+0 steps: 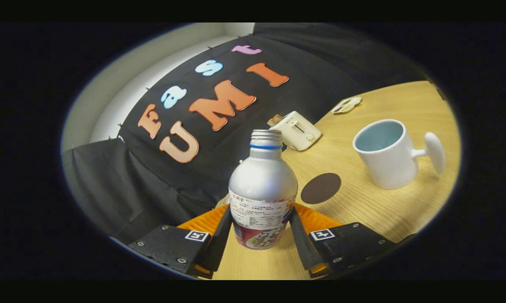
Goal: Take the bottle from table, then pour the juice into the cup, finally place the bottle on the coaster
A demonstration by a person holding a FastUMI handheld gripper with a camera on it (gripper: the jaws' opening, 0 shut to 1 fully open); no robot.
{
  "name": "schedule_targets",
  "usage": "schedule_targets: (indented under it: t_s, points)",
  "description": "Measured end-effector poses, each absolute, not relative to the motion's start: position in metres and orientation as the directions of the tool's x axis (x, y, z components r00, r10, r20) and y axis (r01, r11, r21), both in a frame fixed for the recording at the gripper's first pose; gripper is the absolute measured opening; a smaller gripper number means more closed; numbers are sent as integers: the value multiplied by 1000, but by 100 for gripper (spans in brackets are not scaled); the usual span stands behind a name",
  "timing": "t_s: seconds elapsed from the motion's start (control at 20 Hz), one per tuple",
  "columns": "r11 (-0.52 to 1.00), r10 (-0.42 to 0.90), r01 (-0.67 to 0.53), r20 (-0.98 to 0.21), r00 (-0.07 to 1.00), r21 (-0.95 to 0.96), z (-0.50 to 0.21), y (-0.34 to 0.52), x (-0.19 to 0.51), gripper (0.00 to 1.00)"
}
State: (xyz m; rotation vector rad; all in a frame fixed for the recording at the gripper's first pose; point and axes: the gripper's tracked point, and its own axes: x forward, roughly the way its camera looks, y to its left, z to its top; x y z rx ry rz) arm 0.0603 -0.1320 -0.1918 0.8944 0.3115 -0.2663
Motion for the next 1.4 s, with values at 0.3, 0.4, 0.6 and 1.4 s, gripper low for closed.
schedule_targets:
  t_s: [0.3,0.4,0.6,1.4]
  points:
    - [450,-66,344,-354,933,824,-189,-127,63,73]
    - [400,-52,342,-351,935,850,-186,-125,65,73]
    - [270,-52,335,-334,941,903,-180,-128,64,72]
    - [-11,-144,331,-329,933,943,-183,-180,55,72]
